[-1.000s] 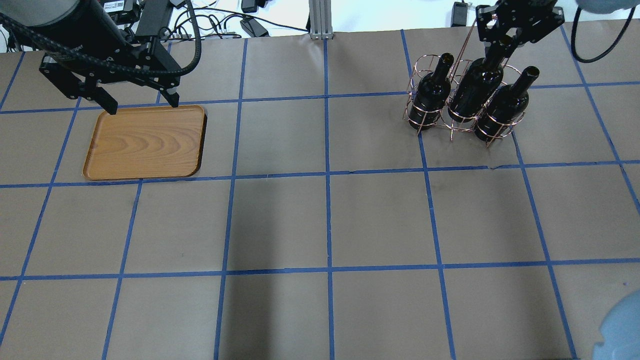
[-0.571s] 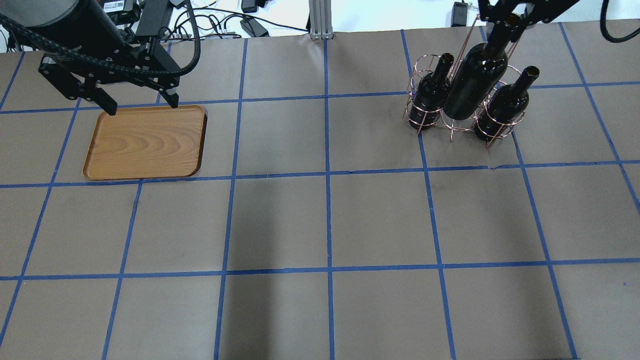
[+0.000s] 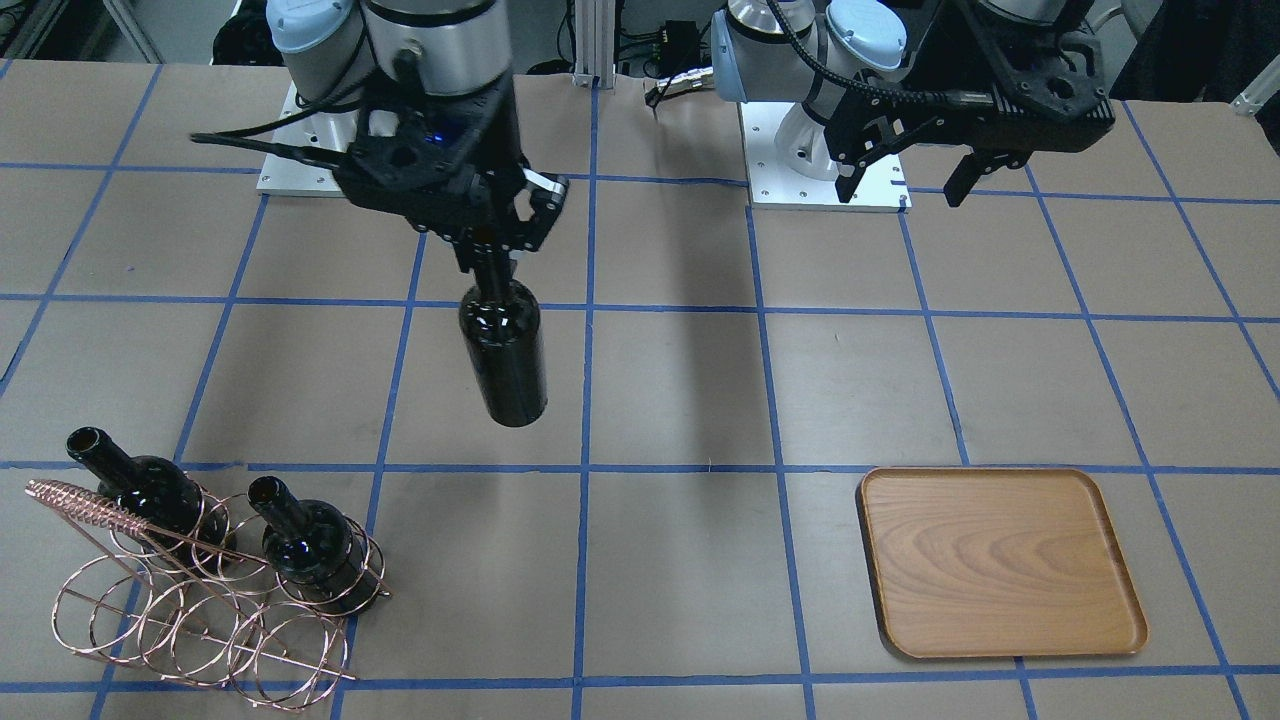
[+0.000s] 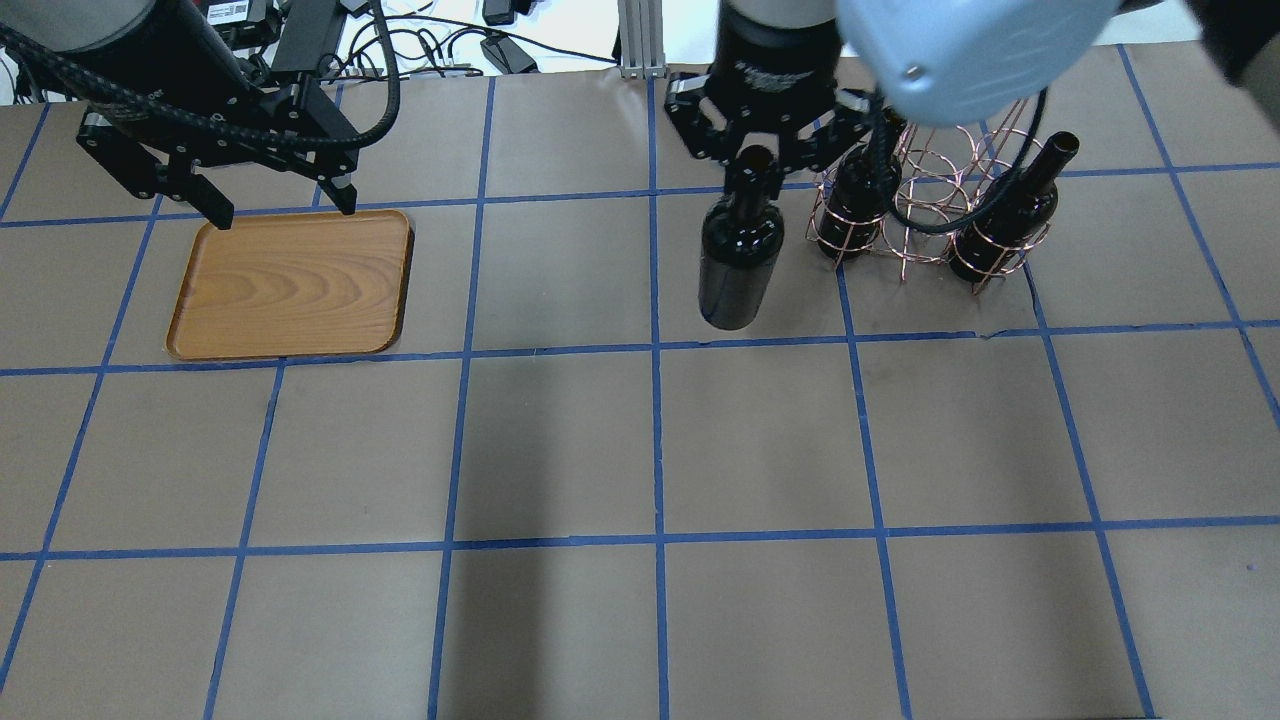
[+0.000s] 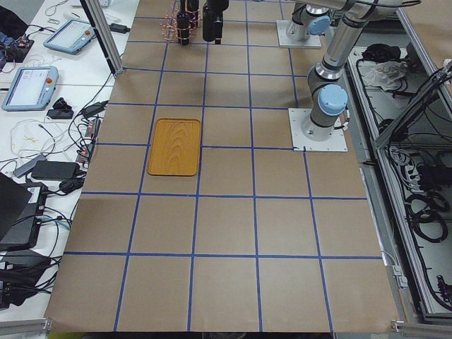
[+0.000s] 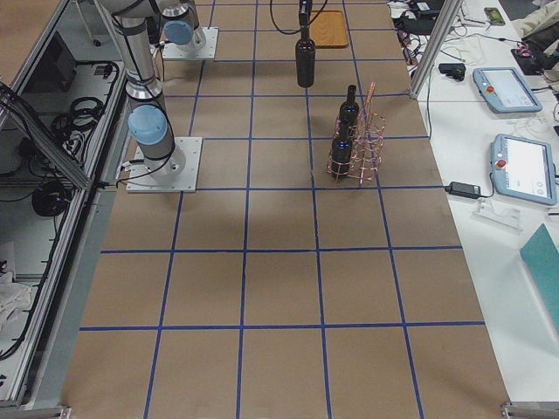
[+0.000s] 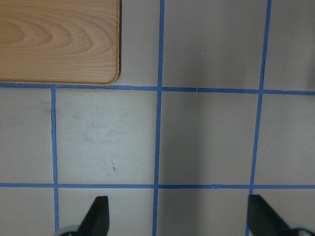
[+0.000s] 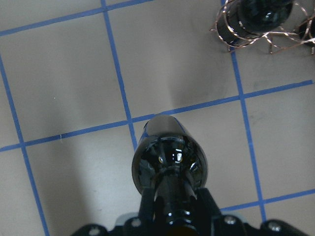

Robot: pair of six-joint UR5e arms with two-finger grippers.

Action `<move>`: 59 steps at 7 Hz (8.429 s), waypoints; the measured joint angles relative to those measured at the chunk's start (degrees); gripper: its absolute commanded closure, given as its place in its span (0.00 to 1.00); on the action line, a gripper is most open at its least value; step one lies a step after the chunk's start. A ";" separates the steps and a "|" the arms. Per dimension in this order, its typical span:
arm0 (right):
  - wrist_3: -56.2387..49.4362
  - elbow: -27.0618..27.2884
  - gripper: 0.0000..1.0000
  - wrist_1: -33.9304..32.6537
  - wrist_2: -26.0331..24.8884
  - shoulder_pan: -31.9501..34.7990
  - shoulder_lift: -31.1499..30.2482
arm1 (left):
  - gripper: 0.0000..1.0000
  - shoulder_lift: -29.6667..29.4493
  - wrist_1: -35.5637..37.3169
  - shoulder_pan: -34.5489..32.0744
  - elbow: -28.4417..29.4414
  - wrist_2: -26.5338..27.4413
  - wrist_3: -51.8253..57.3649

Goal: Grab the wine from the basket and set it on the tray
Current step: 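Carry the bottle out of the rack and stand it upright on the table, then raise the right gripper back over the rack while the left gripper moves toward the bottle, then close the left gripper on the standing bottle's neck, then carry the bottle with the left gripper over the wooden tray, then lower the bottle onto the tray and open the left gripper, then raise the left gripper up away from the bottle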

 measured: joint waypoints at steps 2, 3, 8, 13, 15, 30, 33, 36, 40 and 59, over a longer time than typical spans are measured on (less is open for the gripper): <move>2.34 0.83 1.00 -5.41 0.15 6.09 5.97 | 0.00 0.05 0.00 0.02 0.02 0.08 0.13; 2.83 1.34 0.98 -7.41 0.11 7.72 8.24 | 0.00 0.06 0.00 0.02 0.04 0.11 0.18; 1.66 4.13 0.00 -11.92 0.23 8.07 9.28 | 0.00 0.10 0.00 0.02 0.07 0.34 0.31; -21.02 1.54 0.00 2.58 -0.39 -12.29 -2.44 | 0.00 -1.80 1.35 -2.27 -0.78 -0.06 -2.25; -29.22 2.72 0.00 6.66 -1.43 -18.66 -7.35 | 0.00 -4.08 6.99 -8.22 -2.60 0.23 -9.41; -31.07 8.54 0.00 2.38 -0.59 -20.54 -12.03 | 1.00 -16.21 22.49 -22.66 -7.57 1.06 -20.50; -31.18 8.62 0.00 2.51 -0.59 -20.54 -12.09 | 1.00 -14.64 22.01 -16.15 -6.83 1.25 -12.93; -31.17 8.63 0.00 2.63 -0.67 -20.54 -12.09 | 1.00 -13.64 21.89 -0.70 -5.97 3.23 4.80; -31.43 9.47 0.00 1.81 1.05 -20.59 -11.56 | 1.00 -15.00 22.70 18.72 -4.25 3.16 21.31; -31.63 9.66 0.00 1.50 1.00 -20.73 -11.77 | 0.00 -0.87 8.78 10.06 -3.76 0.97 7.57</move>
